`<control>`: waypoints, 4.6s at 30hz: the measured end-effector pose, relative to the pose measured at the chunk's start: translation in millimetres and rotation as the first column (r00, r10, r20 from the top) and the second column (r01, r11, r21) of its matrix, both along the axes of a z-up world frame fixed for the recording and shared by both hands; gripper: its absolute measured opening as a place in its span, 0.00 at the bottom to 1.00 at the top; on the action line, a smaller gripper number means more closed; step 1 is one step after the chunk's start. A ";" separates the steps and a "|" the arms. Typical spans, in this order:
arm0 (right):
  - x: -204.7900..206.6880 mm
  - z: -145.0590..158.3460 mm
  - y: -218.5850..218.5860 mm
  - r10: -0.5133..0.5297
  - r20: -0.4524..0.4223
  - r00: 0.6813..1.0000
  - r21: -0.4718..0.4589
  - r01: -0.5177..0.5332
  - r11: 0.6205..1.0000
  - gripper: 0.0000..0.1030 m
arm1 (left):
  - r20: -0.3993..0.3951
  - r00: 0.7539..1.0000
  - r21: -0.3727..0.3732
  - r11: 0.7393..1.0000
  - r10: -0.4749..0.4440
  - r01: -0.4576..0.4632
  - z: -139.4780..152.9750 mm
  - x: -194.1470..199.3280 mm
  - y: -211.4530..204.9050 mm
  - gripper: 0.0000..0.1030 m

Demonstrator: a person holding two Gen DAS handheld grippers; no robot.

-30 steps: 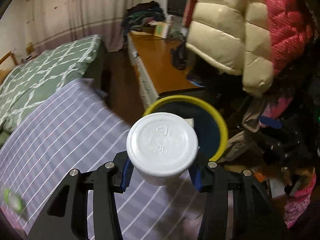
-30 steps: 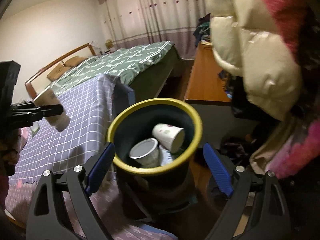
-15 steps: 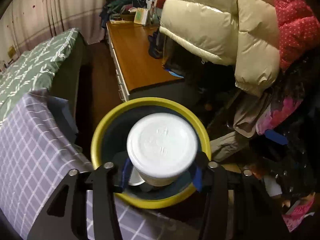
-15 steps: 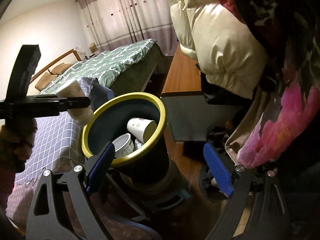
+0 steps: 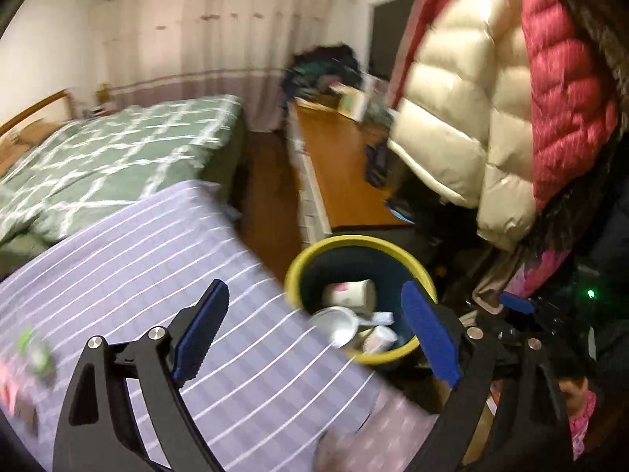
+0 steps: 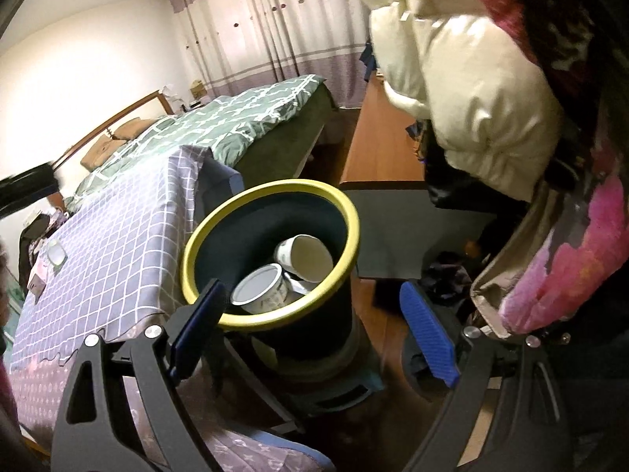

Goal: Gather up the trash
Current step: 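Reach the right gripper to the clear green-lidded plastic cup and grasp it, then carry the plastic cup with the right gripper over the bin and release, then reach the left gripper to the pink strawberry milk carton and grasp it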

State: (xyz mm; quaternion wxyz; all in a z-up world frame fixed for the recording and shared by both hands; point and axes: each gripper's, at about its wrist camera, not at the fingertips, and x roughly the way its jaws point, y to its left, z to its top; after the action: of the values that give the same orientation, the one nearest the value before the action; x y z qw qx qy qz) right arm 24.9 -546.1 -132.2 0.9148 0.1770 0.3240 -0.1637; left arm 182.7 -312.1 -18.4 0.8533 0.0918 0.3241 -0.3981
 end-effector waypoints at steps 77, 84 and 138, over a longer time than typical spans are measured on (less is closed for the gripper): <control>256.0 12.5 317.1 0.734 -0.115 0.669 0.008 -0.739 0.674 0.47 | -0.069 0.817 -0.063 0.815 0.572 -0.576 -59.7 -37.2 327.2 0.91; 193.2 25.9 224.6 0.594 -0.043 0.803 0.002 -0.594 0.804 0.47 | -0.056 0.833 -0.036 0.832 0.551 -0.553 -61.8 -20.9 304.0 0.91; 170.1 -29.8 41.7 0.164 -0.143 0.976 -0.002 -0.167 0.986 0.71 | -0.202 0.463 0.269 0.504 0.863 -0.821 -130.3 225.0 340.8 0.81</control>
State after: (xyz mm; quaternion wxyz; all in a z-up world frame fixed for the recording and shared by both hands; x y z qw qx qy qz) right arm 194.9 -504.4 -162.0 0.9011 0.1307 0.4008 -0.1015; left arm 407.7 28.8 -148.7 0.8671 -0.0873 0.4823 0.0891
